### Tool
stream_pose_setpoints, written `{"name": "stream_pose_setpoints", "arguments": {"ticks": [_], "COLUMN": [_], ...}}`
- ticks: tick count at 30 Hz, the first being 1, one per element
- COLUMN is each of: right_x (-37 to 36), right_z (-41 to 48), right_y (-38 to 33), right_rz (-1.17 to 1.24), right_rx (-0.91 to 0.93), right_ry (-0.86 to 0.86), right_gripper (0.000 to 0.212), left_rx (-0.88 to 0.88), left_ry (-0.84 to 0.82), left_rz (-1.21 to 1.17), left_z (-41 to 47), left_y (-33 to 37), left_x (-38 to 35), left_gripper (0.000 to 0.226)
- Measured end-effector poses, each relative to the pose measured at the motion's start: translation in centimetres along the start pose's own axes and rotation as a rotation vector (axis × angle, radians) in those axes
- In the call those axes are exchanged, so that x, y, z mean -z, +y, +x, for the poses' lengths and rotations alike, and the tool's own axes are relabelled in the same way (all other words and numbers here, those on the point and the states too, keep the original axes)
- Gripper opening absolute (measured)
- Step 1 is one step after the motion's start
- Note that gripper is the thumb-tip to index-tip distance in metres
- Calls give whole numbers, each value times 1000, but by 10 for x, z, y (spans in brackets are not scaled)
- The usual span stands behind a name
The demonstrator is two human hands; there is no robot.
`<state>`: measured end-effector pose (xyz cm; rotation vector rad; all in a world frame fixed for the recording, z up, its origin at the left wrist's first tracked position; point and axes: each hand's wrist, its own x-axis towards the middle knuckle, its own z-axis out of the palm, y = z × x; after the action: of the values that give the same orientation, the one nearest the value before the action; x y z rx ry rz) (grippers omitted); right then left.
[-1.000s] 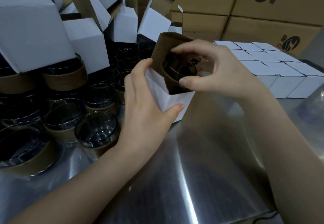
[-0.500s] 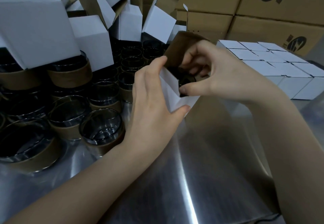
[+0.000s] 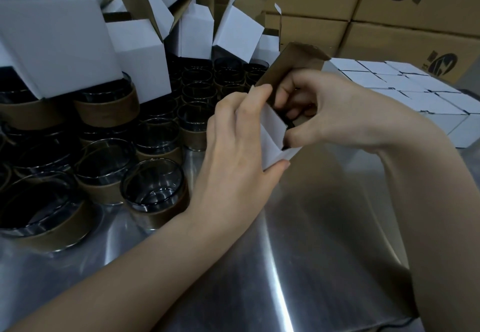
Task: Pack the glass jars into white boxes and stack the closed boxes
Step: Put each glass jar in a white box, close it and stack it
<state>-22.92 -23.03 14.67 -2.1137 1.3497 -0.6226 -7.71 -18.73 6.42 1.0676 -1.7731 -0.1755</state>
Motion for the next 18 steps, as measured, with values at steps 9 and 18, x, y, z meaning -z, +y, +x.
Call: {"name": "stream_pose_setpoints", "arguments": {"ticks": [9, 18], "right_x": [-1, 1], "right_z": [2, 4], "right_y": [-3, 1], "right_rz": [2, 37], "right_rx": [-48, -61], "right_ry": [-54, -72], "right_gripper": [53, 64], "left_rx": [-11, 14], "left_ry": [-34, -42], "left_rz": [11, 0], "left_z": [1, 1], "left_y": [2, 0], "left_x": [1, 0], "left_gripper": [91, 96]}}
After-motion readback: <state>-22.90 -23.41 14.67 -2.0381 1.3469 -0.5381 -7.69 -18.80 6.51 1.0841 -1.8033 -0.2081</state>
